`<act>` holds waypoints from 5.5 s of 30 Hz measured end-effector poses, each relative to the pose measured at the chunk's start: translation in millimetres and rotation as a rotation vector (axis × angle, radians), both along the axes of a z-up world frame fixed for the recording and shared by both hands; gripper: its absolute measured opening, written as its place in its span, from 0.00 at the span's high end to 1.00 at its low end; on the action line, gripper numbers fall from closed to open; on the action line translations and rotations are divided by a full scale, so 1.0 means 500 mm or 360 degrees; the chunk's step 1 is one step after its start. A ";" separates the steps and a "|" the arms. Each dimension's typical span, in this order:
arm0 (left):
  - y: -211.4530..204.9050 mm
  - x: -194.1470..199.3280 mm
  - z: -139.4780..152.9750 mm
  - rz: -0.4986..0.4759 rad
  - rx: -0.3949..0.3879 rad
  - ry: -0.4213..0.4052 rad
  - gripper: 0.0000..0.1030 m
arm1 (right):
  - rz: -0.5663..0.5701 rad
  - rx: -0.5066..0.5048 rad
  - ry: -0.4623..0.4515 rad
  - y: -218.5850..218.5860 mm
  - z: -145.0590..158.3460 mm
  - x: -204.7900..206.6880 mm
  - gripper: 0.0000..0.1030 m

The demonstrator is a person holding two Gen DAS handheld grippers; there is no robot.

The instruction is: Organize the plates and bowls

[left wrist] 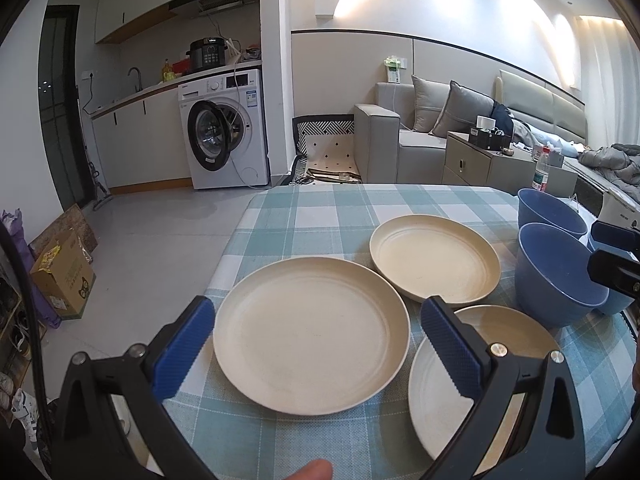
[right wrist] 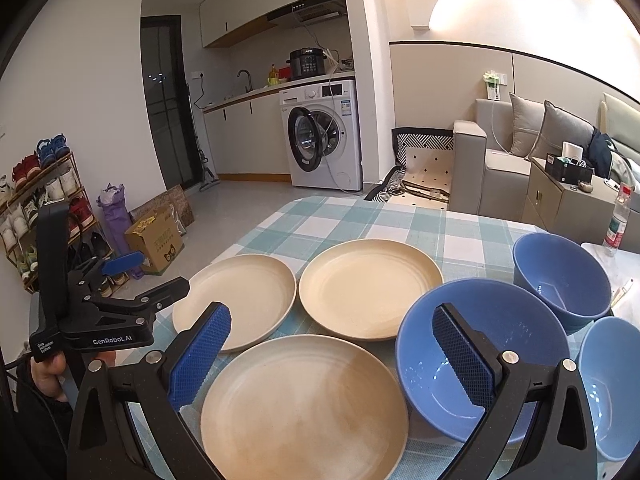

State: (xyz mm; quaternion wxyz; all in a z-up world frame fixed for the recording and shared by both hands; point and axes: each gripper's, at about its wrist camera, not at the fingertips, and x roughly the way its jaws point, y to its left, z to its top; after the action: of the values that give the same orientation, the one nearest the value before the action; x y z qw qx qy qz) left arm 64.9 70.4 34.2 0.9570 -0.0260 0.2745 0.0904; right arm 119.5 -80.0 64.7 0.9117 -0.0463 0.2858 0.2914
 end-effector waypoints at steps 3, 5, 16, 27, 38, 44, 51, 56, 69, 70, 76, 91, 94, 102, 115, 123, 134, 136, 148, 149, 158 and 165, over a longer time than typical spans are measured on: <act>0.011 0.005 -0.005 0.0012 -0.0008 0.0010 0.00 | 0.0004 -0.0011 0.0022 0.014 -0.003 0.015 0.00; 0.016 0.009 -0.009 0.0026 -0.0014 0.0016 0.00 | 0.0014 -0.0018 0.0031 0.027 -0.007 0.022 0.00; 0.063 0.027 -0.041 0.0107 -0.0030 0.0075 0.00 | 0.0065 -0.0052 0.0089 0.092 -0.022 0.067 0.00; 0.096 0.044 -0.075 0.0134 -0.0073 0.0145 0.00 | 0.0115 -0.0119 0.0169 0.158 -0.060 0.105 0.00; 0.128 0.055 -0.100 0.0165 -0.0160 0.0214 0.00 | 0.0153 -0.0132 0.0256 0.197 -0.095 0.138 0.00; 0.144 0.057 -0.112 0.0201 -0.0179 0.0232 0.01 | 0.0170 -0.0154 0.0297 0.214 -0.119 0.147 0.00; 0.156 0.059 -0.124 0.0220 -0.0183 0.0262 0.01 | 0.0215 -0.0187 0.0363 0.242 -0.150 0.155 0.00; 0.163 0.061 -0.134 0.0229 -0.0190 0.0283 0.01 | 0.0242 -0.0170 0.0426 0.259 -0.172 0.166 0.03; 0.181 0.066 -0.162 0.0238 -0.0229 0.0333 0.01 | 0.0299 -0.0152 0.0595 0.288 -0.217 0.189 0.21; 0.181 0.067 -0.164 0.0235 -0.0233 0.0339 0.01 | 0.0295 -0.0152 0.0602 0.290 -0.219 0.192 0.21; 0.181 0.070 -0.175 0.0217 -0.0240 0.0366 0.02 | 0.0293 -0.0169 0.0655 0.302 -0.237 0.208 0.26; 0.195 0.076 -0.202 0.0226 -0.0339 0.0433 0.44 | 0.0255 -0.0243 0.0687 0.324 -0.274 0.235 0.50; 0.198 0.076 -0.201 0.0232 -0.0344 0.0429 0.51 | 0.0245 -0.0231 0.0700 0.323 -0.276 0.238 0.51; 0.203 0.073 -0.201 0.0236 -0.0362 0.0418 0.66 | 0.0228 -0.0257 0.0682 0.324 -0.279 0.238 0.59; 0.206 0.071 -0.199 0.0252 -0.0373 0.0407 0.68 | 0.0248 -0.0346 0.0528 0.350 -0.254 0.204 0.67; 0.210 0.064 -0.189 0.0275 -0.0356 0.0385 0.68 | 0.0260 -0.0328 0.0523 0.355 -0.247 0.194 0.67; 0.215 0.052 -0.172 0.0290 -0.0343 0.0360 0.68 | 0.0277 -0.0275 0.0519 0.355 -0.233 0.182 0.67; 0.215 0.050 -0.165 0.0293 -0.0332 0.0346 0.68 | 0.0280 -0.0272 0.0505 0.356 -0.225 0.178 0.67; 0.207 0.025 -0.116 0.0279 -0.0311 0.0255 0.68 | 0.0300 -0.0248 0.0382 0.346 -0.166 0.147 0.67; 0.206 0.024 -0.113 0.0275 -0.0312 0.0251 0.68 | 0.0299 -0.0247 0.0371 0.344 -0.160 0.143 0.67; 0.186 0.011 -0.081 0.0234 -0.0291 0.0206 0.68 | 0.0272 -0.0219 0.0313 0.316 -0.117 0.112 0.67; 0.170 0.004 -0.061 0.0200 -0.0266 0.0180 0.68 | 0.0253 -0.0202 0.0286 0.289 -0.096 0.092 0.67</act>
State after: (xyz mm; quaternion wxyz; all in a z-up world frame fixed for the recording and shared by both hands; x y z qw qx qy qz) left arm 67.0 155.3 3.6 0.9269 -0.1176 0.3325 0.1284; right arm 165.4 64.7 16.5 0.8517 -0.1001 0.3795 0.3472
